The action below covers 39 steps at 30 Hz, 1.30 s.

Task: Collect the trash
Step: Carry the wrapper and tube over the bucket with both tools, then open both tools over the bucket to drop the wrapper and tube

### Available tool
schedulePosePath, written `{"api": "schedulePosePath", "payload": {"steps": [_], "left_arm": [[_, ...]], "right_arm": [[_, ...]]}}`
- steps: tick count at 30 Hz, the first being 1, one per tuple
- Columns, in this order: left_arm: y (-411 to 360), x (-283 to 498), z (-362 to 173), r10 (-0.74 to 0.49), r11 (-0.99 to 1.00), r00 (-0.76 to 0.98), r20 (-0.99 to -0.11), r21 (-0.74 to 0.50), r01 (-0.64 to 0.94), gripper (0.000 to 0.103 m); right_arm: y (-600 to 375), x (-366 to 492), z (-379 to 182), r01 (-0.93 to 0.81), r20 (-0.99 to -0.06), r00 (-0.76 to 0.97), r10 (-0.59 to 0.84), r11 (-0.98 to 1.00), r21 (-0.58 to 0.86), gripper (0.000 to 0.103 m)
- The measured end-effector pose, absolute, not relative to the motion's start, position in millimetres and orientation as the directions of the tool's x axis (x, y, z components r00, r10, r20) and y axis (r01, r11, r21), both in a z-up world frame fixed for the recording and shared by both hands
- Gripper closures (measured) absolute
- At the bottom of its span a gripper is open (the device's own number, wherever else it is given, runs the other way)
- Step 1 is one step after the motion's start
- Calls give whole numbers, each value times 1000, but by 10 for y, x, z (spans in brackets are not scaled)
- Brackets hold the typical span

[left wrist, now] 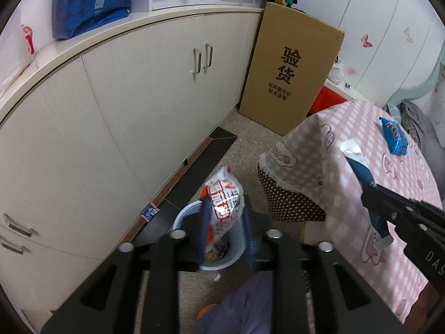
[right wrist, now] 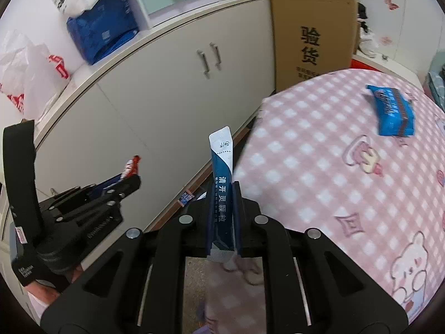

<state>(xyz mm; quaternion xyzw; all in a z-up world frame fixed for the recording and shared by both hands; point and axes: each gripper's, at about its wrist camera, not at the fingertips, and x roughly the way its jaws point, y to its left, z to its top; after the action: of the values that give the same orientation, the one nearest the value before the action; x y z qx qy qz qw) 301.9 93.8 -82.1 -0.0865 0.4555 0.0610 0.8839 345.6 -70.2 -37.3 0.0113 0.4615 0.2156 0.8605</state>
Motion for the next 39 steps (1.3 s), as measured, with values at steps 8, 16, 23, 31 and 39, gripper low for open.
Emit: {"api": "schedulePosePath", "payload": {"steps": [8, 16, 23, 31, 39], "left_arm": [[1001, 2986, -746, 81, 984, 606, -791, -33, -175, 40], [1413, 2904, -868, 101, 966, 578, -809, -59, -251, 40], [1769, 2798, -1120, 118, 943, 517, -848, -68, -327, 40], [1877, 2708, -1213, 110, 935, 502, -858, -83, -345, 40], [1907, 2648, -1190, 120, 929, 505, -855, -83, -362, 40]], "right_arm": [[-488, 3534, -454, -375, -806, 455, 378, 903, 212, 91], [-13, 3644, -808, -399, -866, 345, 361, 892, 213, 91], [273, 3710, -1138, -414, -906, 293, 304, 895, 166, 87], [442, 3556, -1142, -509, -896, 339, 288, 857, 82, 34], [444, 3559, -1148, -518, -901, 315, 297, 850, 99, 34]]}}
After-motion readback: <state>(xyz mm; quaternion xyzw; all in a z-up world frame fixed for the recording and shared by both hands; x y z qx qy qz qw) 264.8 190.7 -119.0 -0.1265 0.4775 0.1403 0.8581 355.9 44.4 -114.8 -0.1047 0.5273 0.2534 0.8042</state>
